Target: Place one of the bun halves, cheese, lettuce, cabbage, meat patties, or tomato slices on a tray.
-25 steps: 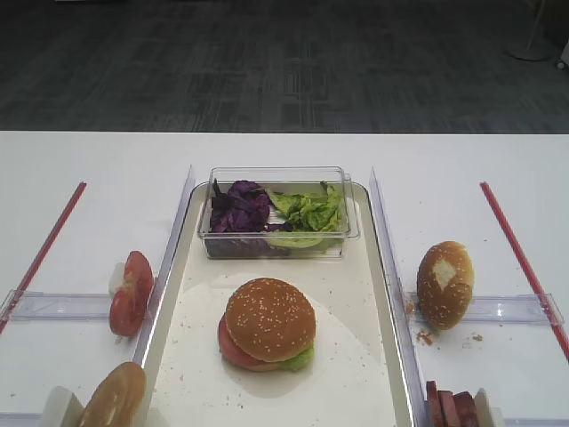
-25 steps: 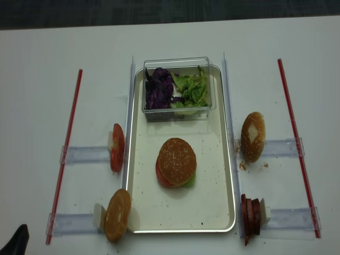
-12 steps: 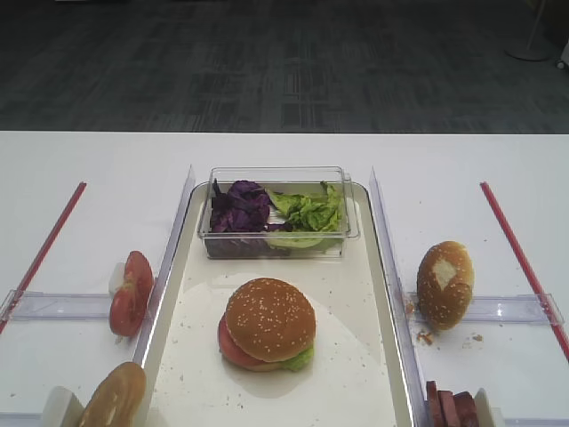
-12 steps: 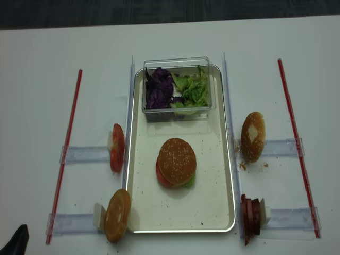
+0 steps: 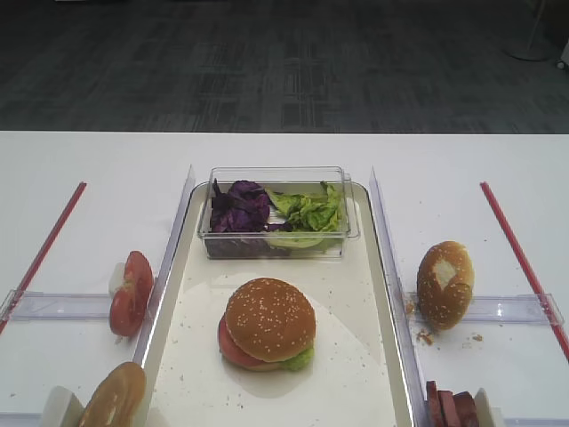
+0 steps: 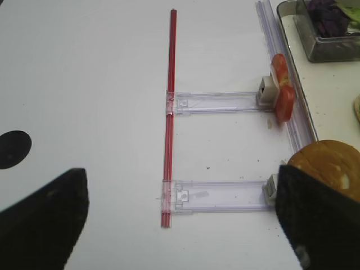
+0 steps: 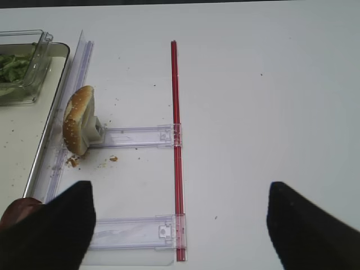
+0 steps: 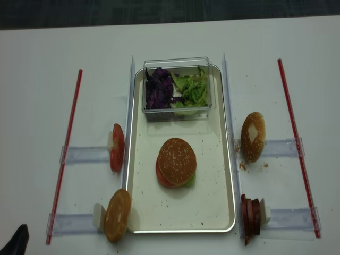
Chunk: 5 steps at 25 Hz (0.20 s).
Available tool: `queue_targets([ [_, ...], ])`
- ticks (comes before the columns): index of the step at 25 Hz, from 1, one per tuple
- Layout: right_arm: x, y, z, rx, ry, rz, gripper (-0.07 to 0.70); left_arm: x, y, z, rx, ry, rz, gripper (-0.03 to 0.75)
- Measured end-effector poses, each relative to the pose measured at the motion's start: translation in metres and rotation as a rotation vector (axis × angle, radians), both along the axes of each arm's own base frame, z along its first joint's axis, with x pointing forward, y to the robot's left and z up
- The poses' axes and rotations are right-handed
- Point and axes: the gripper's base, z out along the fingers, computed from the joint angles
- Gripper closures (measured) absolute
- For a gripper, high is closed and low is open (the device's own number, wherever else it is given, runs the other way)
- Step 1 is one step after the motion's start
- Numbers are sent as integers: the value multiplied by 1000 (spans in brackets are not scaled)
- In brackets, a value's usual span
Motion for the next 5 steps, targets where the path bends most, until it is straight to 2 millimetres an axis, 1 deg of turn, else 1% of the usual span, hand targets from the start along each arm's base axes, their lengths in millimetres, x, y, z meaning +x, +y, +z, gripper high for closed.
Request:
queue_targets([
  [5,0,0,0,0,0,0,-3,0,0,0,0,0,0,97],
])
